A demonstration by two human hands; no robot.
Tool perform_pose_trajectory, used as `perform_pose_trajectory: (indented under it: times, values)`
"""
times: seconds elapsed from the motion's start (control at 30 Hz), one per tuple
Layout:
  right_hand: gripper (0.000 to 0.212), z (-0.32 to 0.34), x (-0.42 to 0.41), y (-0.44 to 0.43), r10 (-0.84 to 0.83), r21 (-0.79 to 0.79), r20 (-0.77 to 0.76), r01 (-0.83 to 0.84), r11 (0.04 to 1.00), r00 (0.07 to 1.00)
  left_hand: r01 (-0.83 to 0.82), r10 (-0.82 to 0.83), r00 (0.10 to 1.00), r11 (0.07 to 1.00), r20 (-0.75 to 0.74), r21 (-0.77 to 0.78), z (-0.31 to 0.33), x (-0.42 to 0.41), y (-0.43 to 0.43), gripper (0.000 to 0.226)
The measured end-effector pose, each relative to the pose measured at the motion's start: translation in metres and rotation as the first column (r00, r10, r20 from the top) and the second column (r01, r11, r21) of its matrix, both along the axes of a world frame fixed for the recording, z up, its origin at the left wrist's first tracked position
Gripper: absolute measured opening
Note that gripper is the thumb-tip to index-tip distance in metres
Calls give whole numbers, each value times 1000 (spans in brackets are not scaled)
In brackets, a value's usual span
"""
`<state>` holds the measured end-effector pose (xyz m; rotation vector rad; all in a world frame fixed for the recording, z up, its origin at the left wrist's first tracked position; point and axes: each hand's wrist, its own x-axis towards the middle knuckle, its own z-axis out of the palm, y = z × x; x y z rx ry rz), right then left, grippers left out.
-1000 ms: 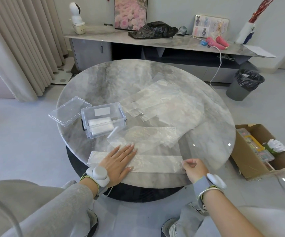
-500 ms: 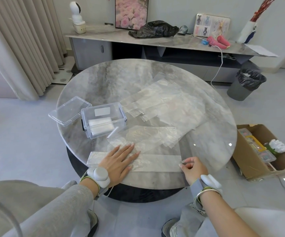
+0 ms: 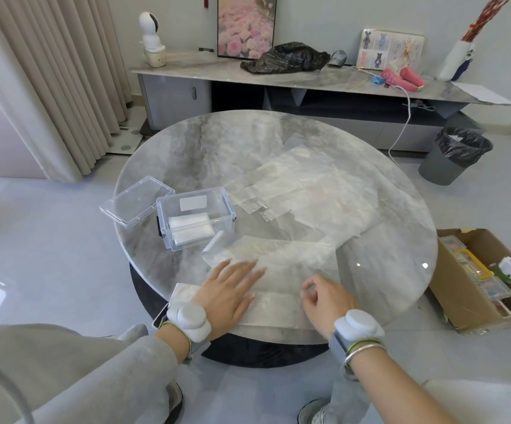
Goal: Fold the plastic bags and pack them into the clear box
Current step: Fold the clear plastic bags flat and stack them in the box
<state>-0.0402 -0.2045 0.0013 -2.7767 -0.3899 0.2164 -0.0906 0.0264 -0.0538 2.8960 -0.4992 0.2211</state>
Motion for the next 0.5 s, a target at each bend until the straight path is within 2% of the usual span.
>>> perform_pose_trajectory:
  times: [0.07,0.13,0.23,0.33,0.5]
  values:
    - [15,7,25,0,30,20,86,-32,999,996,-62,65,997,995,33,-78,16,21,4,51]
    - [21,12,50,0,107,-69,123,-99,993,987,-87,88,996,994,23,-70,32,40,10,57]
    - [35,10,77,7,242,-254,62,-219,942,968,-75,82,993,994,-87,73,39,64,16,67]
    - [44,5,87,21,327,-270,1,-314,910,945,-83,125,974,973,-188,217,36,76,19,72]
    - [67,-1,103,31,302,-344,-53,-301,889,952,-136,210,964,917,-164,376,35,86,26,76]
